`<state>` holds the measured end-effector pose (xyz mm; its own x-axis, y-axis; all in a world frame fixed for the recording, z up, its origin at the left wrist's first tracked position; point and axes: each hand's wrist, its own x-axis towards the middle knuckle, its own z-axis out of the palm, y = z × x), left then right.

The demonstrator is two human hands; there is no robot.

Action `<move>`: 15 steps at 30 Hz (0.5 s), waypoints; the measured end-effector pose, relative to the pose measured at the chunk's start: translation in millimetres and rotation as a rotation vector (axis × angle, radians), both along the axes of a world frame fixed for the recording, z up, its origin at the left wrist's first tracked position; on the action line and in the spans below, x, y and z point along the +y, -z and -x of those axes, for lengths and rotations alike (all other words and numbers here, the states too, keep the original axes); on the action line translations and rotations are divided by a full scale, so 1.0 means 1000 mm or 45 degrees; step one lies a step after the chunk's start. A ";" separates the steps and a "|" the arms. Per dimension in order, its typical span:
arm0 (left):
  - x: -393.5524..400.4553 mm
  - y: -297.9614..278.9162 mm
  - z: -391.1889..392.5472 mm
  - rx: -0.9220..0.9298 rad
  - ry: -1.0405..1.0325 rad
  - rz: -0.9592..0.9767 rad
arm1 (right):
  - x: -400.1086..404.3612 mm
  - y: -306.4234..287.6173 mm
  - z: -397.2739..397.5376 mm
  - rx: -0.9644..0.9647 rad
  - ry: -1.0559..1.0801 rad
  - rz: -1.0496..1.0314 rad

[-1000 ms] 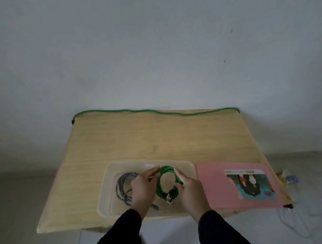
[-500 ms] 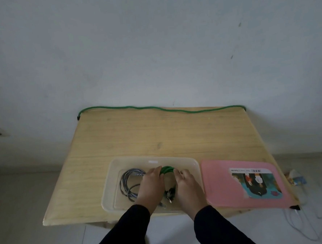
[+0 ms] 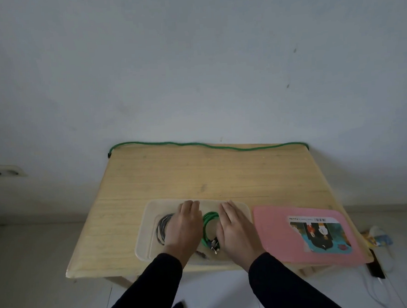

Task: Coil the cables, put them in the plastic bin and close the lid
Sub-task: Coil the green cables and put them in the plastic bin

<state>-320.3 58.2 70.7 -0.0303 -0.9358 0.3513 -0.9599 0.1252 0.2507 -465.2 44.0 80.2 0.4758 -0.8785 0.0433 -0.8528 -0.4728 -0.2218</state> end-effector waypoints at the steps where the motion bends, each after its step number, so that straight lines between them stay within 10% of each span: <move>1: -0.003 -0.006 -0.005 -0.008 -0.005 -0.001 | -0.004 -0.004 -0.002 -0.007 -0.010 0.012; 15: -0.104 -0.042 -0.172 -0.183 -0.209 0.107 | -0.139 -0.043 -0.127 -0.064 -0.194 0.144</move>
<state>-148.4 -45.8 113.0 0.0648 -0.9000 0.4311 -0.9942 -0.0213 0.1051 -338.0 -95.0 122.8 0.5974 -0.7849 0.1644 -0.7589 -0.6196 -0.2003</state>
